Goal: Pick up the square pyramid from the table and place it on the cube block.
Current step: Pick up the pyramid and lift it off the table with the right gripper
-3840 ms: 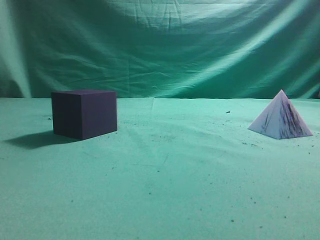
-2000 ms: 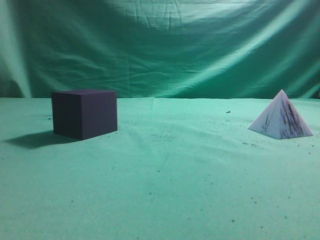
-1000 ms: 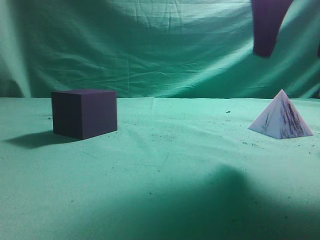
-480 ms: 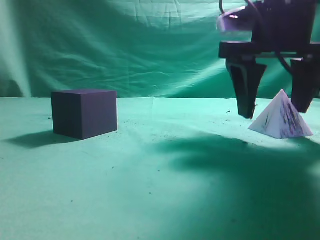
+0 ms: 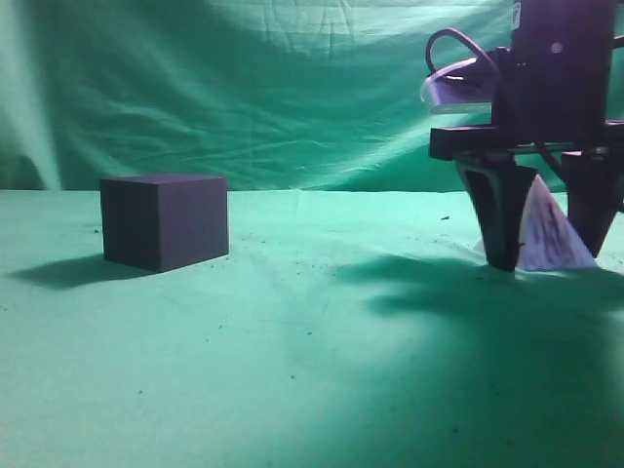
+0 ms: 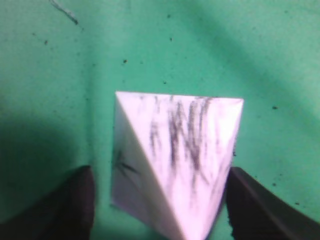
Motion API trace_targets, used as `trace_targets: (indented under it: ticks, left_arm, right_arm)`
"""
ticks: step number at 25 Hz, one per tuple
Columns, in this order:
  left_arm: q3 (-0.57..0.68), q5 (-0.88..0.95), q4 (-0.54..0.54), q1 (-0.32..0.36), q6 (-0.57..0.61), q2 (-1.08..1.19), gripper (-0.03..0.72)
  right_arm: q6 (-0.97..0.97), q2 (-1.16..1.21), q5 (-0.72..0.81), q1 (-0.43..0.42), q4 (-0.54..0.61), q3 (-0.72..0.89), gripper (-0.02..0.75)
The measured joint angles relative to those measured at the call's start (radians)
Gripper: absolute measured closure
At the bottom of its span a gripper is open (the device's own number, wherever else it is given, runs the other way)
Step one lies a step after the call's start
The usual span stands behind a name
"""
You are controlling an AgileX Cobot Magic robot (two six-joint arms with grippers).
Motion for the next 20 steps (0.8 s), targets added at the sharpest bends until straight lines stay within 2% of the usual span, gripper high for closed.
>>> trace_targets:
  ticks: [1, 3, 13, 20]
  left_arm:
    - [0.0, 0.0, 0.0, 0.0, 0.0, 0.0, 0.688]
    - [0.0, 0.0, 0.0, 0.0, 0.0, 0.0, 0.688]
    - [0.0, 0.0, 0.0, 0.0, 0.0, 0.0, 0.688]
    - [0.0, 0.0, 0.0, 0.0, 0.0, 0.0, 0.688]
  right_arm:
    - [0.002, 0.0, 0.002, 0.0, 0.0, 0.0, 0.279]
    - [0.005, -0.002, 0.003, 0.0, -0.006, -0.004, 0.344]
    - [0.013, 0.0, 0.026, 0.0, -0.013, -0.024, 0.336]
    - [-0.026, -0.037, 0.152, 0.0, -0.015, -0.217, 0.336]
